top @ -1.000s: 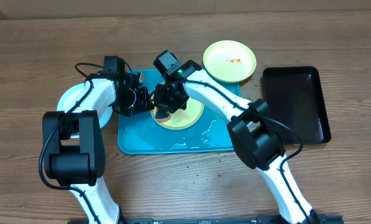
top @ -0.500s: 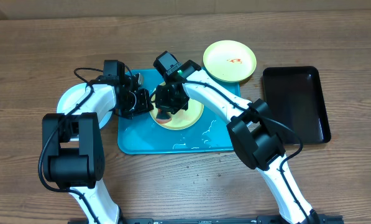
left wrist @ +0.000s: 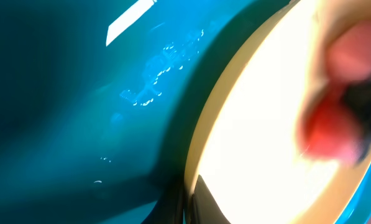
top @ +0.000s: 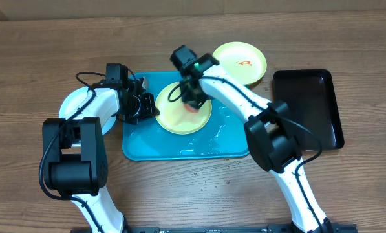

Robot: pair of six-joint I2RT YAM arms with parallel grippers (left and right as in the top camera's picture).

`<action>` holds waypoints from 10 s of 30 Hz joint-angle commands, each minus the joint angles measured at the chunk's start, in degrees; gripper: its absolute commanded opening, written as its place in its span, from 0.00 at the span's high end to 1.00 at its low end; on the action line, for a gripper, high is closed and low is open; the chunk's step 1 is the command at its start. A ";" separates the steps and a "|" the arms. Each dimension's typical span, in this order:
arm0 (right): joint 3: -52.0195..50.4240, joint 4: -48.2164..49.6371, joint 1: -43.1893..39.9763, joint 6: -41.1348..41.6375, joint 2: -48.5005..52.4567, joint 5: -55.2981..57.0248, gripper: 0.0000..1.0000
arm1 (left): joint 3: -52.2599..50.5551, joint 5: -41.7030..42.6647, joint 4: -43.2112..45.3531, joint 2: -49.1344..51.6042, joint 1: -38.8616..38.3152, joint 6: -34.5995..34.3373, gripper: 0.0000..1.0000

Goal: Clean dirty plates on tray and stack at the side
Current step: 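Scrub the left yellow plate with the sponge while left gripper holds rim, then raise the sponge and lift the yellow plate with the left gripper, then carry the yellow plate left and set it on the white plate, then grip the remaining yellow plate rim and drag it left onto tray center, then lower the sponge with the right gripper onto the yellow plate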

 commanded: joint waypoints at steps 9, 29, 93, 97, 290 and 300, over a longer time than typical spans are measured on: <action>2.19 -3.93 0.04 -8.17 1.14 6.12 0.96 | -2.16 -4.98 -1.75 1.38 1.44 0.11 0.96; -4.63 -0.79 5.57 -2.21 1.16 -22.40 0.96 | -2.16 -4.55 -2.01 1.38 1.42 -0.07 0.96; 23.67 -17.44 -10.03 -4.74 -14.40 -16.15 0.96 | 0.04 -95.69 -5.57 -37.07 -27.45 1.18 0.96; 23.67 -17.66 -10.03 -4.74 -14.40 -16.15 0.96 | 0.04 -103.69 -2.05 -37.07 -29.29 1.66 0.96; -10.40 -1.22 -4.31 -0.48 -13.94 -22.73 0.96 | 18.60 -10.95 -19.80 3.34 -8.85 2.40 0.96; -15.74 10.43 -1.16 5.09 -12.48 -24.22 0.96 | 13.97 -10.75 -16.55 3.34 -8.85 -1.55 0.96</action>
